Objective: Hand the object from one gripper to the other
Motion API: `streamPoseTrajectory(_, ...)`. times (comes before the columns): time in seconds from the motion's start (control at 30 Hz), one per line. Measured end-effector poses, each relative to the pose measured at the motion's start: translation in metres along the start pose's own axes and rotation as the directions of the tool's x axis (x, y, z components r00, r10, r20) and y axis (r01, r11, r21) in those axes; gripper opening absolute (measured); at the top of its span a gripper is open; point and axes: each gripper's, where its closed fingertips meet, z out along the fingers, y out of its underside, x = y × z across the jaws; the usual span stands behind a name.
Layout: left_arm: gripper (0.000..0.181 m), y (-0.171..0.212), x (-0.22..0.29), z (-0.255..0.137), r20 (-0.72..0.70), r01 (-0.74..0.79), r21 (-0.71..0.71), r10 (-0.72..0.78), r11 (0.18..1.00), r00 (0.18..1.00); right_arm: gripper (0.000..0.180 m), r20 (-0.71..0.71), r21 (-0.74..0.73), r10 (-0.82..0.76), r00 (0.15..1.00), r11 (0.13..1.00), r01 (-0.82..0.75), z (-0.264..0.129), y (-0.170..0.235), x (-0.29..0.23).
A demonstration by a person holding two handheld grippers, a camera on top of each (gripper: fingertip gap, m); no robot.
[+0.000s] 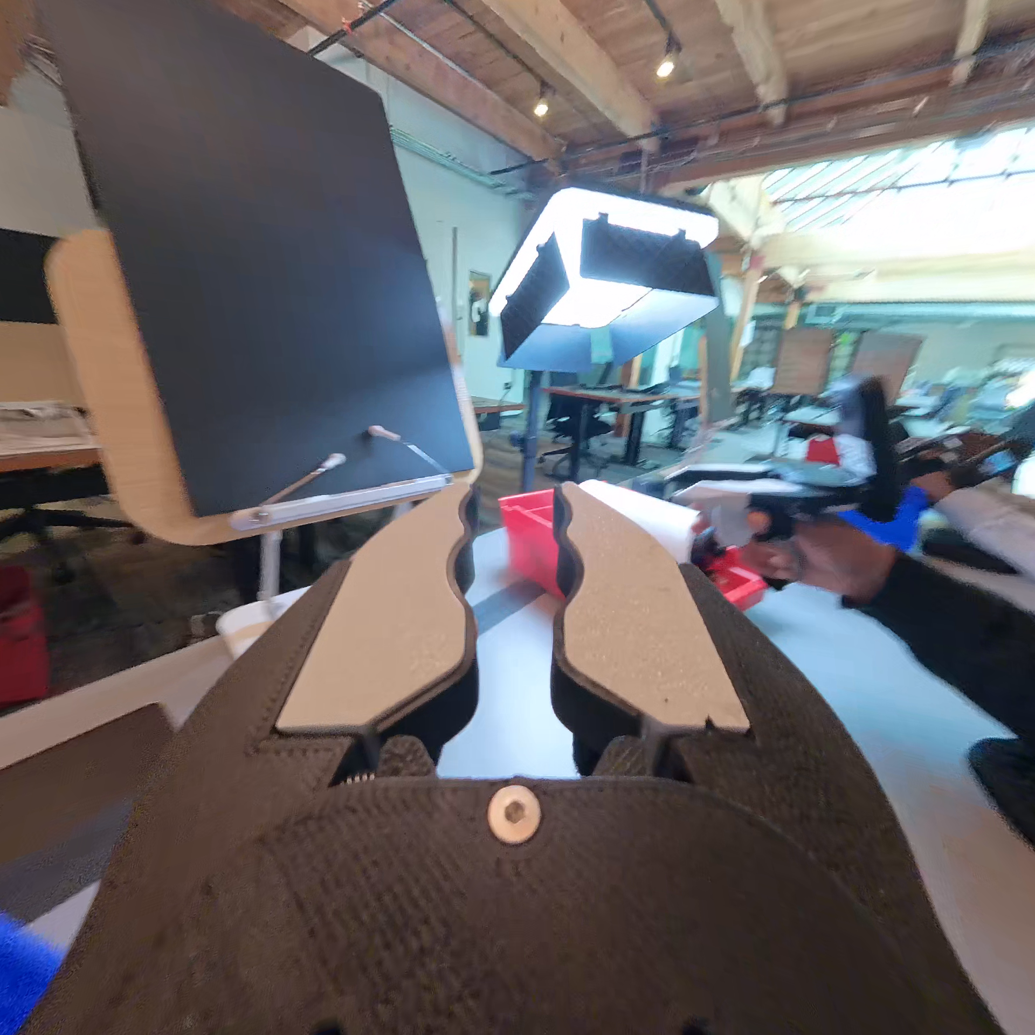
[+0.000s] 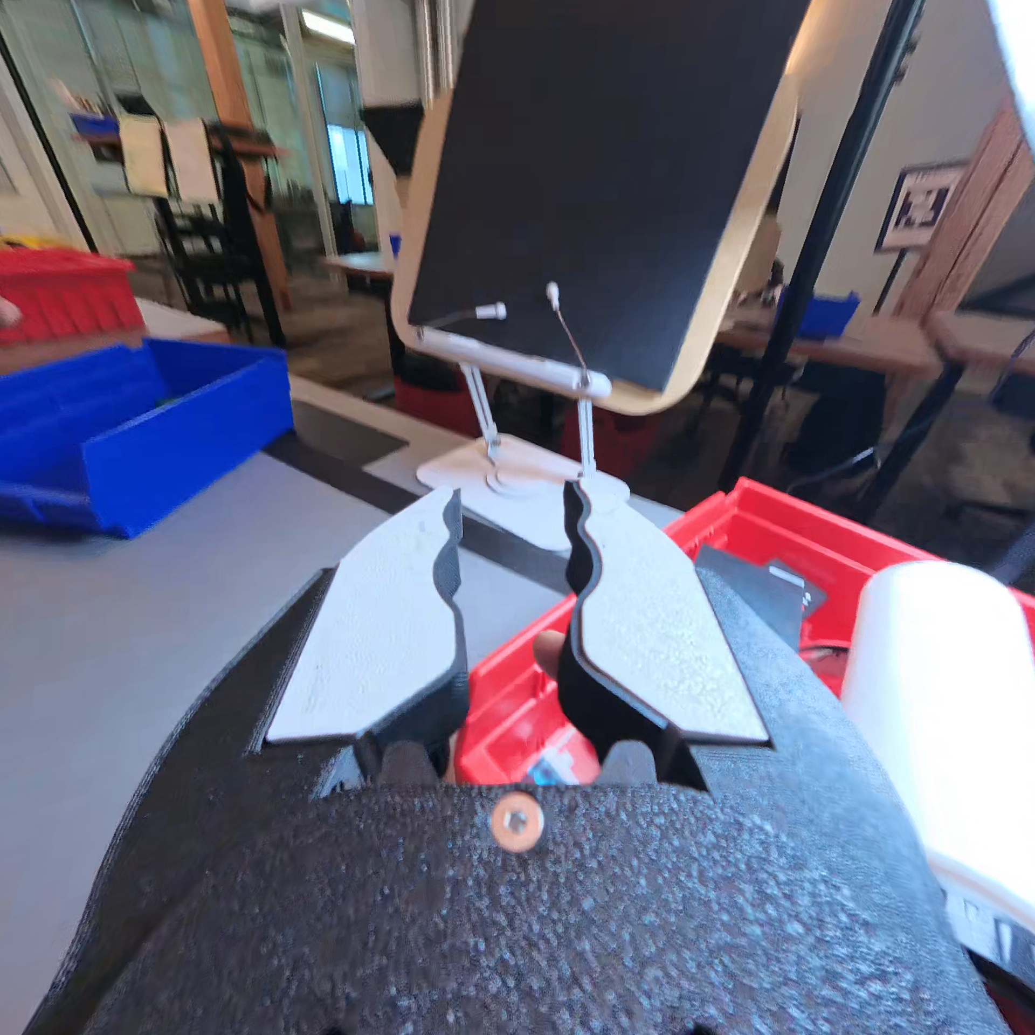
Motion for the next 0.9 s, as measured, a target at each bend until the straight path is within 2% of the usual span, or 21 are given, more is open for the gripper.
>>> streamPoseTrajectory(0.1, 0.029, -0.004, -0.031, -0.015, 0.115, -0.164, -0.114, 0.177, 0.98, 0.977, 0.035, -0.033, 0.121, -0.031, 0.999, 0.992, 0.034, -0.005, -0.026, -0.011)
streamPoseTrajectory(0.17, 0.034, -0.007, -0.055, -0.031, 0.183, -0.196, -0.198, 0.233, 0.96, 0.955, 0.036, -0.038, 0.157, -0.036, 0.999, 0.987, 0.042, -0.007, -0.04, -0.022)
streamPoseTrajectory(0.3, 0.037, -0.015, -0.106, -0.062, 0.29, -0.15, -0.283, 0.233, 0.947, 0.928, 0.036, -0.002, 0.194, -0.06, 0.998, 0.979, 0.059, -0.014, -0.064, -0.048)
streamPoseTrajectory(0.43, 0.037, -0.006, -0.166, -0.08, 0.37, -0.06, -0.436, 0.24, 0.898, 0.897, 0.036, 0.092, 0.133, -0.074, 0.993, 0.989, 0.062, -0.026, -0.05, -0.078)
streamPoseTrajectory(0.57, 0.033, 0.034, -0.235, -0.095, 0.512, 0.159, -0.518, 0.156, 0.841, 0.844, 0.034, 0.128, 0.061, -0.044, 0.991, 0.998, 0.036, -0.054, -0.009, -0.092)
streamPoseTrajectory(0.7, 0.029, 0.103, -0.289, -0.115, 0.672, 0.422, -0.531, 0.061, 0.735, 0.738, 0.032, 0.12, 0.014, 0.047, 0.992, 0.999, -0.049, -0.083, 0.031, -0.091)
streamPoseTrajectory(0.9, 0.034, 0.182, -0.318, -0.144, 0.716, 0.56, -0.664, 0.204, 0.496, 0.668, 0.027, 0.115, -0.005, 0.115, 0.987, 0.993, -0.115, -0.099, 0.071, -0.082)
